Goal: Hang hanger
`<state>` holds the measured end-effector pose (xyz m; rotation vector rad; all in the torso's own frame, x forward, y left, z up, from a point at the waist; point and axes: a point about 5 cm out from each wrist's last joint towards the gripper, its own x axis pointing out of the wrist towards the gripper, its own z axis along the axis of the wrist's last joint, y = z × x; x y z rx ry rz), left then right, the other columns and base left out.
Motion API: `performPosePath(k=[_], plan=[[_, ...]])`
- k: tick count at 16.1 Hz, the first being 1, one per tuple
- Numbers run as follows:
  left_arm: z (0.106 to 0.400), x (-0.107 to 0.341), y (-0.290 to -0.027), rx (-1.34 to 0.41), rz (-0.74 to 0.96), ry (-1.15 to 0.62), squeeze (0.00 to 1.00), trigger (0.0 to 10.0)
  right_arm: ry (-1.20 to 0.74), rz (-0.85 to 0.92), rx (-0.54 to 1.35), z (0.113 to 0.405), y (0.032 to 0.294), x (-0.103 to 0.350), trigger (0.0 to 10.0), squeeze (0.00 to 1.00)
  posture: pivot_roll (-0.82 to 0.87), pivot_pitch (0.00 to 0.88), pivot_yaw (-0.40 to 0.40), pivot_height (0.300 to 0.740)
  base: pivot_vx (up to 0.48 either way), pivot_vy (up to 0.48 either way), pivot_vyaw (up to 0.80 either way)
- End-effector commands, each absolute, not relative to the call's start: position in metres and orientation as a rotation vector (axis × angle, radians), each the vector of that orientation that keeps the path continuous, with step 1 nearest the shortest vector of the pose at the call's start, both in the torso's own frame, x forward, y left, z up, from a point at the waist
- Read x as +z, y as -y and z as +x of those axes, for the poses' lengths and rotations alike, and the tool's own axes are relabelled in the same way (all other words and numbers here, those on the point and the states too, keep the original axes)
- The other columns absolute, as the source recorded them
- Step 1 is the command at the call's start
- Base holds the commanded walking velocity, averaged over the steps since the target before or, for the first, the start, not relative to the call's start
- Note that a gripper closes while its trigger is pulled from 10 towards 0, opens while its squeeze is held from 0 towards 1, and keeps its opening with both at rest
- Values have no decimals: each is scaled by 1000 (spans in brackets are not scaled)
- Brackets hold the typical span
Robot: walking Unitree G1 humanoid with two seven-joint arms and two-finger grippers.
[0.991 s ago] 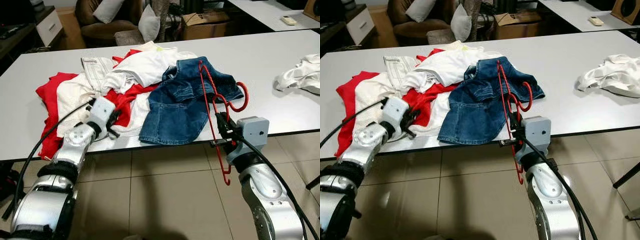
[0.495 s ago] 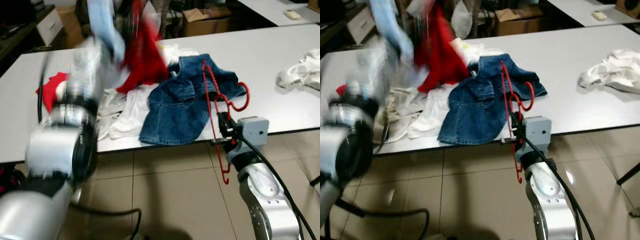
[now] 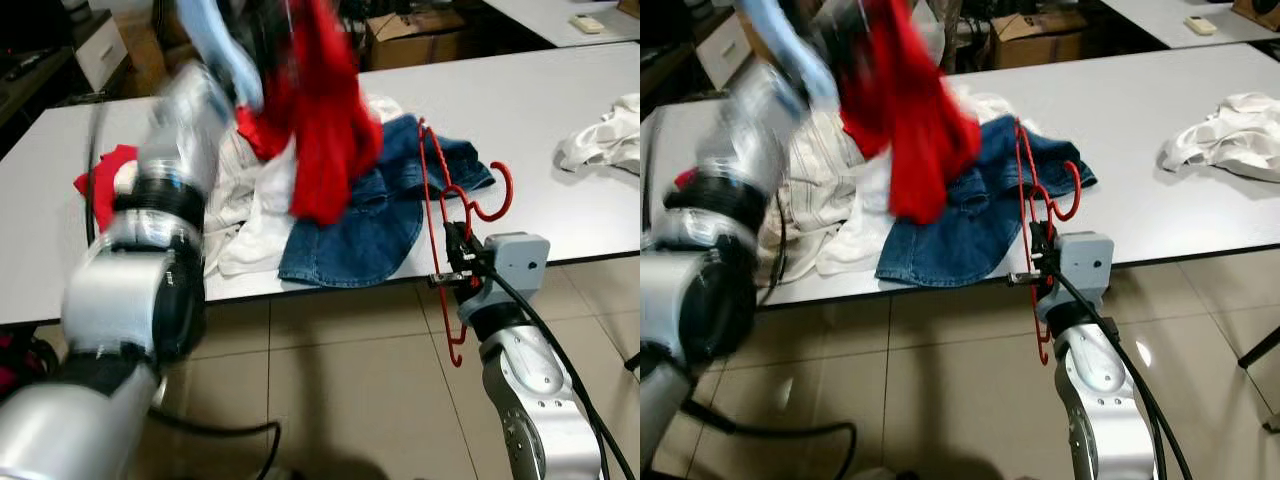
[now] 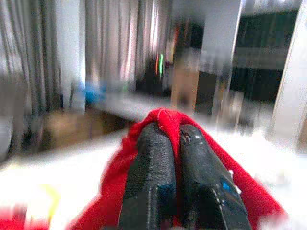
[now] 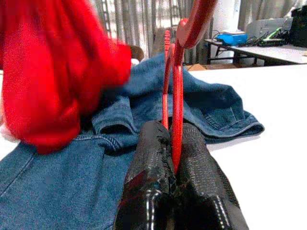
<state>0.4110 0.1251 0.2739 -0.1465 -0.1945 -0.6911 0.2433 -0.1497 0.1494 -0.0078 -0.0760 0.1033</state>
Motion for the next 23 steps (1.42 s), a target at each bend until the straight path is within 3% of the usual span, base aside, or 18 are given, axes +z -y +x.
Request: performPosePath(k=[1, 3, 8, 12, 17, 20, 23], plan=[[409, 247, -126, -692, -52, 58, 0, 0, 77, -9, 110, 243, 148, 149, 10000, 0, -139, 0, 140, 740, 0, 0, 0], [397, 214, -123, -792, -15, -102, 0, 0, 70, -15, 124, 244, 147, 148, 10000, 0, -133, 0, 127, 740, 0, 0, 0], [397, 240, -134, -763, -69, -44, 0, 0, 73, -1, 93, 247, 153, 149, 10000, 0, -131, 0, 122, 740, 0, 0, 0], [374, 351, -119, -1032, -500, 277, 0, 0, 78, 38, 25, 248, 161, 149, 10000, 0, -125, 0, 128, 740, 0, 0, 0], [342, 416, -126, -1275, -836, 427, 0, 0, 92, 52, 0, 249, 162, 150, 10000, 0, -121, 0, 140, 740, 0, 0, 0], [346, 413, -130, -1231, -902, 379, 0, 0, 93, 51, -3, 249, 162, 150, 10000, 0, -122, 0, 142, 740, 0, 0, 0], [360, 390, -130, -1101, -832, 267, 0, 0, 90, 47, -4, 249, 162, 149, 10000, 0, -122, 0, 142, 740, 0, 0, 0]])
